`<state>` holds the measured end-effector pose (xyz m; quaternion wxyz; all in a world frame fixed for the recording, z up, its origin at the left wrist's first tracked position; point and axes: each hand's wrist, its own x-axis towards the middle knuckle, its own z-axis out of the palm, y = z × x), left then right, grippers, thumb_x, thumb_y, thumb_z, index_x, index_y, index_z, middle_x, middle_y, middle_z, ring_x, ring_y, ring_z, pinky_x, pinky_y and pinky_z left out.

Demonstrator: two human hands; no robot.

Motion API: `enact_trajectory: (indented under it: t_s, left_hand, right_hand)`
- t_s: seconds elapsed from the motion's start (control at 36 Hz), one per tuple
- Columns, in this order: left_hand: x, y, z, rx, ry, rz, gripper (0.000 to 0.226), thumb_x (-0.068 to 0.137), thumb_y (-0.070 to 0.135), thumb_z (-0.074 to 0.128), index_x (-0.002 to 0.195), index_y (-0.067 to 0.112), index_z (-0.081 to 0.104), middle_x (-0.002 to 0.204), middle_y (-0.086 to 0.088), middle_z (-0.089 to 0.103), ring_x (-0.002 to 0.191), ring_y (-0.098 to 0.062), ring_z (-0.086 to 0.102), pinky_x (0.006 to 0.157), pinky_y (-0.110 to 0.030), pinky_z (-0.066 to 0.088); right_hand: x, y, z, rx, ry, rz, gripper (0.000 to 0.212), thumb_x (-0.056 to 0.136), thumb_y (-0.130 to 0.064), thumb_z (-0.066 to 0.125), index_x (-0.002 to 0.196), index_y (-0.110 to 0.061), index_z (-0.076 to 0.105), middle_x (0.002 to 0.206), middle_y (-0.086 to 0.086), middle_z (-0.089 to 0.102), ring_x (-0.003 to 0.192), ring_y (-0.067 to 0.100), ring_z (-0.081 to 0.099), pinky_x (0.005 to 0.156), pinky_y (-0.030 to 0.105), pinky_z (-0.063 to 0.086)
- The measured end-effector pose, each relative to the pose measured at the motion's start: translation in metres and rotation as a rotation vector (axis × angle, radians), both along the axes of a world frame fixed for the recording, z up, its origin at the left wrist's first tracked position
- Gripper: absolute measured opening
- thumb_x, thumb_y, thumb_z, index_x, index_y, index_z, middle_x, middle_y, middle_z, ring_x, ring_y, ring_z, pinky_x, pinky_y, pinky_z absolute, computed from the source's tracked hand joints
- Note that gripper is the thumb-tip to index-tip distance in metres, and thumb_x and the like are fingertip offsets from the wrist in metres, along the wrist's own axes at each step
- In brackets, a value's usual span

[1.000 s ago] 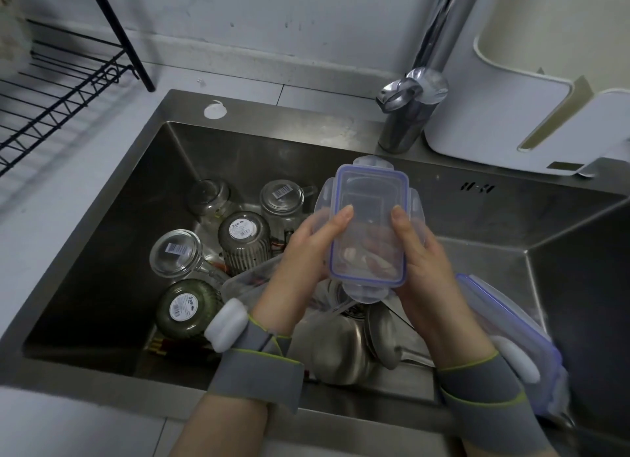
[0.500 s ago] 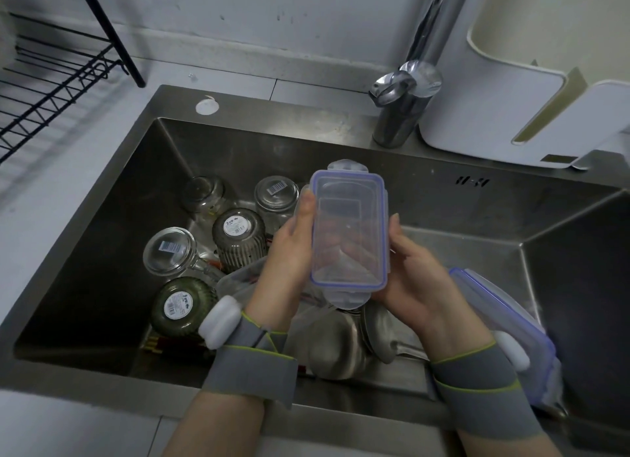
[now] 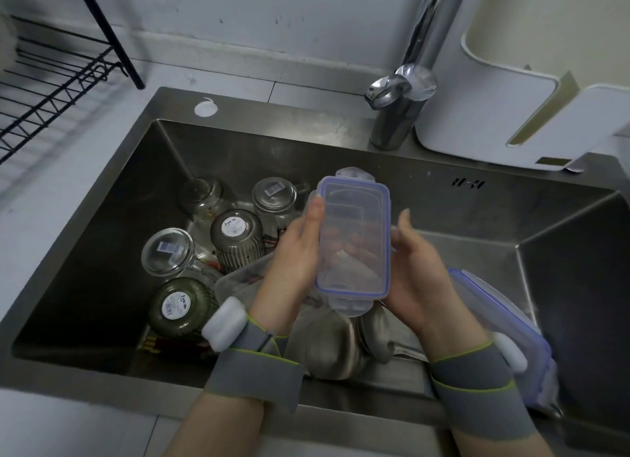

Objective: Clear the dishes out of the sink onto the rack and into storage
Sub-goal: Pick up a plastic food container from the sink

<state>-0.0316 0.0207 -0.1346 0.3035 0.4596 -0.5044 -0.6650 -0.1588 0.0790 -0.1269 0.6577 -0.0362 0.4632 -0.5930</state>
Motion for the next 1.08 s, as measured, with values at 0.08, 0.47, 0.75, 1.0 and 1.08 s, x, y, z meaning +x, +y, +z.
enact_trajectory:
  t_s: [0.08,0.47,0.75,1.0,1.08]
  left_hand:
    - [0.0,-0.001,-0.001,0.011,0.024,-0.047,0.053,0.096,0.06,0.026,0.078,0.048,0.074,0.088,0.015,0.075,0.086,-0.001,0.071,0.076,-0.024,0.054]
    - [0.01,-0.005,-0.002,0.377,0.163,-0.106,0.065,0.091,0.063,0.038,0.128,0.016,0.061,0.123,-0.01,0.067,0.116,-0.026,0.062,0.107,-0.05,0.042]
    - [0.007,-0.001,-0.002,0.311,0.051,-0.041,0.067,0.09,0.063,0.035,0.12,0.011,0.064,0.106,-0.01,0.073,0.099,-0.021,0.071,0.089,-0.037,0.055]
    - [0.005,-0.001,0.0,0.298,0.056,0.016,0.062,0.095,0.06,0.037,0.114,0.009,0.069,0.102,-0.012,0.074,0.097,-0.023,0.071,0.086,-0.035,0.056]
    - [0.004,0.0,0.006,0.416,0.233,-0.027,0.07,0.096,0.06,0.034,0.121,0.003,0.065,0.113,-0.018,0.069,0.103,-0.027,0.068,0.087,-0.035,0.055]
  right_hand:
    - [0.003,-0.001,0.005,-0.027,0.085,0.02,0.064,0.096,-0.052,0.037,0.134,-0.002,0.053,0.131,0.023,0.058,0.124,0.038,0.054,0.108,0.054,0.039]
    - [0.007,-0.003,0.005,0.056,0.143,-0.04,0.047,0.094,-0.032,0.053,0.128,0.0,0.057,0.127,0.024,0.06,0.123,0.038,0.055,0.108,0.052,0.04]
    - [0.006,-0.002,0.005,0.057,0.072,0.028,0.047,0.095,-0.035,0.05,0.131,-0.005,0.056,0.127,0.02,0.062,0.12,0.033,0.058,0.094,0.047,0.051]
    - [0.005,-0.002,0.004,0.032,0.011,-0.022,0.045,0.095,-0.034,0.05,0.129,-0.005,0.057,0.128,0.019,0.061,0.121,0.032,0.057,0.091,0.044,0.052]
    - [0.005,-0.002,0.004,-0.013,-0.015,-0.1,0.039,0.092,-0.032,0.051,0.116,-0.004,0.063,0.119,0.019,0.066,0.113,0.032,0.062,0.095,0.049,0.049]
